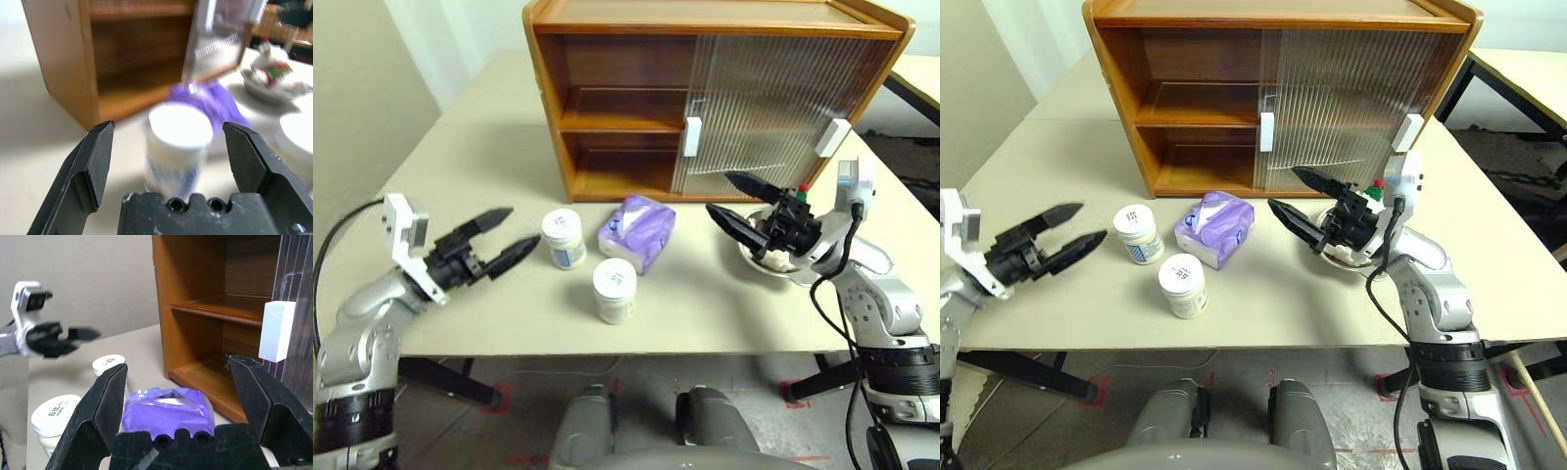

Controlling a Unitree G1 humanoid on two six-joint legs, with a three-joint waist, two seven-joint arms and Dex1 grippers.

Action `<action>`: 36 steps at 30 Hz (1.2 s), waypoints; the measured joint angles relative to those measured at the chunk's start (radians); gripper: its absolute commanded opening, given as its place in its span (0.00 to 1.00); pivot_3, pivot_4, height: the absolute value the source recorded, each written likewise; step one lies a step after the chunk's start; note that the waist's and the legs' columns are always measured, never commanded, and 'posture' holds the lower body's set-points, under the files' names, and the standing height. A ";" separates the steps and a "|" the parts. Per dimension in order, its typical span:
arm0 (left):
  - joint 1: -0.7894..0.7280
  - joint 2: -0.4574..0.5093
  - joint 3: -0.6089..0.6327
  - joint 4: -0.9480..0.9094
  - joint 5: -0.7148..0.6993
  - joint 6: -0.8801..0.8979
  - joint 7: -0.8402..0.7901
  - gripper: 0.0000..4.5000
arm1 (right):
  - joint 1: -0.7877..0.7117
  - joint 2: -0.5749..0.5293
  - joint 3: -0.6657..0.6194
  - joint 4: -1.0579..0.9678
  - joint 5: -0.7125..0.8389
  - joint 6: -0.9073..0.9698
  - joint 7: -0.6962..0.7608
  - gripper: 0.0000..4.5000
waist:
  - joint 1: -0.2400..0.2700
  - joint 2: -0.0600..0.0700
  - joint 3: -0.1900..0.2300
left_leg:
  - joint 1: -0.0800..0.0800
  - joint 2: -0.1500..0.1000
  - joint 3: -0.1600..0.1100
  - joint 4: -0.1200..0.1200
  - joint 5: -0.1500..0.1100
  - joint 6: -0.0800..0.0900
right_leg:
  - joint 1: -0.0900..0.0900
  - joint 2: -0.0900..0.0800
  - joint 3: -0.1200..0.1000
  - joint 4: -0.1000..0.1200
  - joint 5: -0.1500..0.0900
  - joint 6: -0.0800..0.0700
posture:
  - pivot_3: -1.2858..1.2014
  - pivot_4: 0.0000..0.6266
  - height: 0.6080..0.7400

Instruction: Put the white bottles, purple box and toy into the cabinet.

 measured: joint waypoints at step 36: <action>-0.207 -0.130 -0.289 0.507 0.307 -0.375 0.041 0.99 | -0.020 0.004 0.014 0.006 -0.003 0.001 0.001 1.00 | 0.003 0.006 -0.004 | 0.000 0.000 0.002 -0.001 0.000 0.000 | 0.001 0.001 -0.002 0.000 0.001 0.002 | 0.53 0.01 1.00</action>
